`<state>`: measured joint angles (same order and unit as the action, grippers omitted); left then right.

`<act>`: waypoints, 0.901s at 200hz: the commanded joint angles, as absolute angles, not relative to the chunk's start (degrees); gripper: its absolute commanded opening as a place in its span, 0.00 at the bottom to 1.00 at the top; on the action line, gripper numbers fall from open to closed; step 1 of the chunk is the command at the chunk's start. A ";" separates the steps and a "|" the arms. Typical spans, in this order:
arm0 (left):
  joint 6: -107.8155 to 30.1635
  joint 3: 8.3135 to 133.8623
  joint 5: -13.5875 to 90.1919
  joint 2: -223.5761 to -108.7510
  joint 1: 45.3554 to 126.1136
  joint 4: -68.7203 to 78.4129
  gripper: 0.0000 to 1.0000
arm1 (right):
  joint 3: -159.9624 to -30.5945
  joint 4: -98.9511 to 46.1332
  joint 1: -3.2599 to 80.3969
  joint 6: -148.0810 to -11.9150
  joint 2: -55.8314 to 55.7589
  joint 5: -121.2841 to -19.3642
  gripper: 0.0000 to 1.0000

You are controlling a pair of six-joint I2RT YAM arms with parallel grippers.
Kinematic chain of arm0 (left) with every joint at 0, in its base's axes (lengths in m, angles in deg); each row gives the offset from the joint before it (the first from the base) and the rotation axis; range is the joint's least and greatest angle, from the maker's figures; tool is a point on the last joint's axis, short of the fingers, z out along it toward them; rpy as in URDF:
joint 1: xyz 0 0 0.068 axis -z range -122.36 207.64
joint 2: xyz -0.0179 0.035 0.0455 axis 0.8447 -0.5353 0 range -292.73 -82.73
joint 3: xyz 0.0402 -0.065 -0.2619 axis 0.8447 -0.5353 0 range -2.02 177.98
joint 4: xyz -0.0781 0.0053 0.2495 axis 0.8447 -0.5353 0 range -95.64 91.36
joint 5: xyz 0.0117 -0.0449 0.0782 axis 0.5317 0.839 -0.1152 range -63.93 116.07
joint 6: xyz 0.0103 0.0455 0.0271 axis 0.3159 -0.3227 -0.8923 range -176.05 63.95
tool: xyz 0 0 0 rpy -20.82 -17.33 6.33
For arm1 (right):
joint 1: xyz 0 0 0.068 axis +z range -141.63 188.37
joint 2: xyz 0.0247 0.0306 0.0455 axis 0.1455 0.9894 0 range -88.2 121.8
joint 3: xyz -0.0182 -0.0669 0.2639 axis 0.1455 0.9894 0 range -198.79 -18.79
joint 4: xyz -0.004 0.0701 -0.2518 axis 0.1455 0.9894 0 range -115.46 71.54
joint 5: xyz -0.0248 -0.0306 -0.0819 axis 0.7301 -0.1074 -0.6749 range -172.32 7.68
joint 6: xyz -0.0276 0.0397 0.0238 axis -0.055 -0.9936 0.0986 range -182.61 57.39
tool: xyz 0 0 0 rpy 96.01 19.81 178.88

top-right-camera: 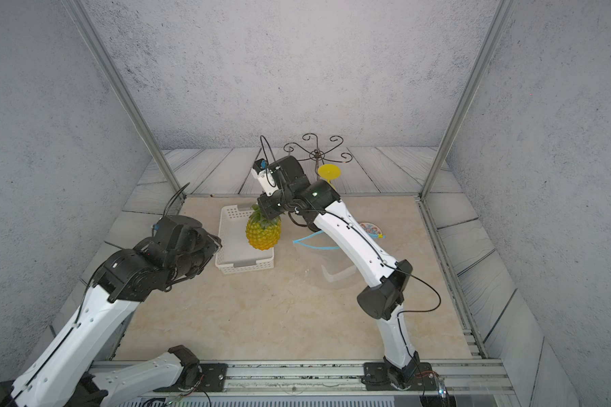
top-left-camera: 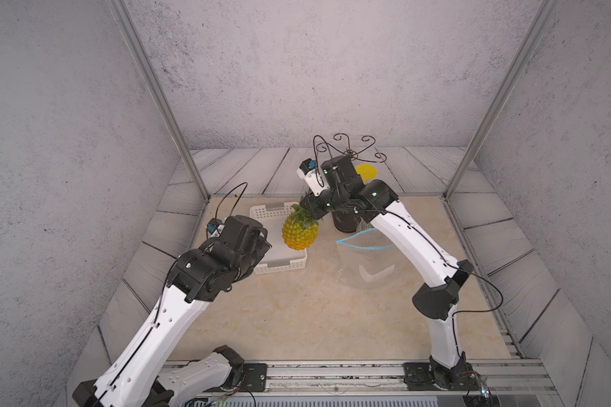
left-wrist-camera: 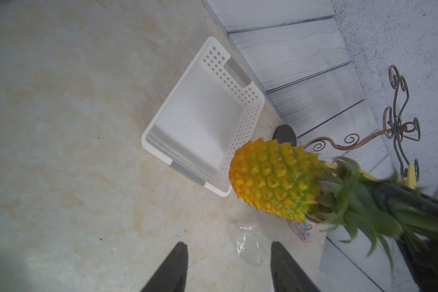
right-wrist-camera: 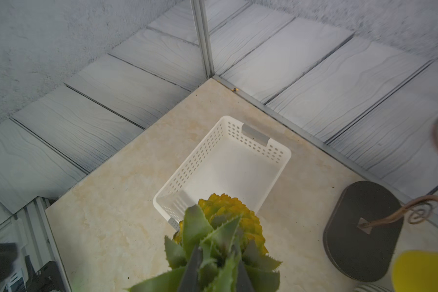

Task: Open the zip-top bag and take out the pineapple
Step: Place the pineapple in the basket.

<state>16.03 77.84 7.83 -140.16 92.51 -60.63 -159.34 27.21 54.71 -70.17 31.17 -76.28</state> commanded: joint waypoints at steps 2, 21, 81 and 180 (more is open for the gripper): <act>7.36 75.31 3.83 -135.59 92.26 -63.93 0.53 | -164.37 20.73 55.52 -72.08 36.69 -77.97 0.00; 7.41 75.00 3.13 -133.35 92.27 -67.09 0.53 | -165.97 20.60 56.09 -73.00 41.00 -80.13 0.00; 7.51 73.58 3.81 -130.37 92.25 -70.18 0.52 | -163.20 17.16 57.30 -74.04 45.98 -82.91 0.00; 4.03 75.06 4.59 -132.30 92.26 -69.85 0.71 | -166.90 17.44 59.01 -73.09 41.20 -87.84 0.66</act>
<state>6.15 74.14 5.34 -132.21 92.51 -68.79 -165.85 18.81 58.71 -73.12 46.30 -84.08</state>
